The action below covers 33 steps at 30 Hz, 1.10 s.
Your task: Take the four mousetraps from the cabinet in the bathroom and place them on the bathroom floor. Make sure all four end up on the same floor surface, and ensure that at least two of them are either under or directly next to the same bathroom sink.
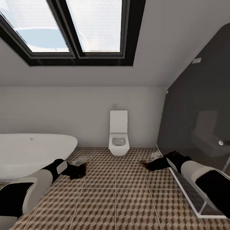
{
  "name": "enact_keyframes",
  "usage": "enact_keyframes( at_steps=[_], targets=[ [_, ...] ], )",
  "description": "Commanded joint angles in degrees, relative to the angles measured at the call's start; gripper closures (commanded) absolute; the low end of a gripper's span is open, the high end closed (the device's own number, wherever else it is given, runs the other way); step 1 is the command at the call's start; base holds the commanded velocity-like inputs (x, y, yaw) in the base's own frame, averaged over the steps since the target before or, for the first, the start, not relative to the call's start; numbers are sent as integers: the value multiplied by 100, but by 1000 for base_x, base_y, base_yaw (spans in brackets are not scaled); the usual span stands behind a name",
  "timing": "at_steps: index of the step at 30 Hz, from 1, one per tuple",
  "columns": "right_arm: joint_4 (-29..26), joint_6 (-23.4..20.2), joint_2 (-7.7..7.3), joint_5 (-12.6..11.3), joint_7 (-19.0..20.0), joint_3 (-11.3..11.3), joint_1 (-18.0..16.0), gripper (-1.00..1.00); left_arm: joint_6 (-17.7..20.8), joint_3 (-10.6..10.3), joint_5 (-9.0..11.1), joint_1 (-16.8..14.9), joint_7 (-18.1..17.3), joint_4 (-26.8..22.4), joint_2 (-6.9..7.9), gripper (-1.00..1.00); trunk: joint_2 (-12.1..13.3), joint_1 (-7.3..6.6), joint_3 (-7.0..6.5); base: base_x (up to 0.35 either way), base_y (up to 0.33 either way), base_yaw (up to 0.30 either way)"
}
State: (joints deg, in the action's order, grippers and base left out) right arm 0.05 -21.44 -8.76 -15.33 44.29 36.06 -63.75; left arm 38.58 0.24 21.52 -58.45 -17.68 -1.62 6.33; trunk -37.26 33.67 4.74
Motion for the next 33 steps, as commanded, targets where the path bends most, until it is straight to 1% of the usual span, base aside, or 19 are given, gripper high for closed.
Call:
enact_keyframes(
  at_steps=[1,3,4,5,6,10,11,14,19,20,22,23,27,33],
  targets=[
    [15,-43,0,-75,18,16,16,100,6,12,2,6,49,-5,8,100,-10,2,11,0,0,289],
    [44,-40,2,-77,-6,15,47,100,-79,13,3,23,190,-3,18,100,-10,2,14,0,0,286],
    [66,-34,4,-79,-129,15,69,100,-218,16,6,34,365,1,24,100,-10,2,16,0,0,283],
    [74,-29,4,-82,-229,15,80,100,-299,17,9,38,460,3,24,100,-10,2,18,0,0,282],
    [87,-18,5,-88,-471,15,115,100,-463,20,14,50,654,18,22,100,-10,2,21,0,0,280],
    [95,41,5,-96,-860,15,252,100,-746,25,22,115,996,83,12,100,-10,2,29,0,0,275],
    [97,88,6,-98,-965,15,335,100,-869,27,26,153,1126,115,8,100,-10,2,30,0,0,257],
    [98,156,6,-103,-1082,15,449,100,-1063,28,27,197,1264,145,4,100,-10,2,32,0,0,245],
    [101,220,6,-118,-1192,4,613,100,-1593,30,28,256,1518,263,-12,100,-10,2,33,0,0,229],
    [104,228,6,-118,-1222,2,635,100,-1748,33,30,283,1600,305,-24,100,-10,2,33,0,0,212],
    [106,237,6,-122,-1278,-3,656,100,-1887,35,32,317,1675,332,-44,100,-10,2,29,0,0,196],
    [107,247,6,-124,-1368,-9,700,100,-1998,36,34,357,1726,350,-74,100,-10,2,25,0,0,141],
    [102,264,-2,-132,-1624,-30,909,100,-2163,37,36,460,1789,366,-163,100,-10,2,-2,0,0,77],
    [100,286,-10,-136,-1797,-45,1170,100,-2235,38,35,516,1815,377,-233,100,-10,2,-53,0,0,20]
  ],
)
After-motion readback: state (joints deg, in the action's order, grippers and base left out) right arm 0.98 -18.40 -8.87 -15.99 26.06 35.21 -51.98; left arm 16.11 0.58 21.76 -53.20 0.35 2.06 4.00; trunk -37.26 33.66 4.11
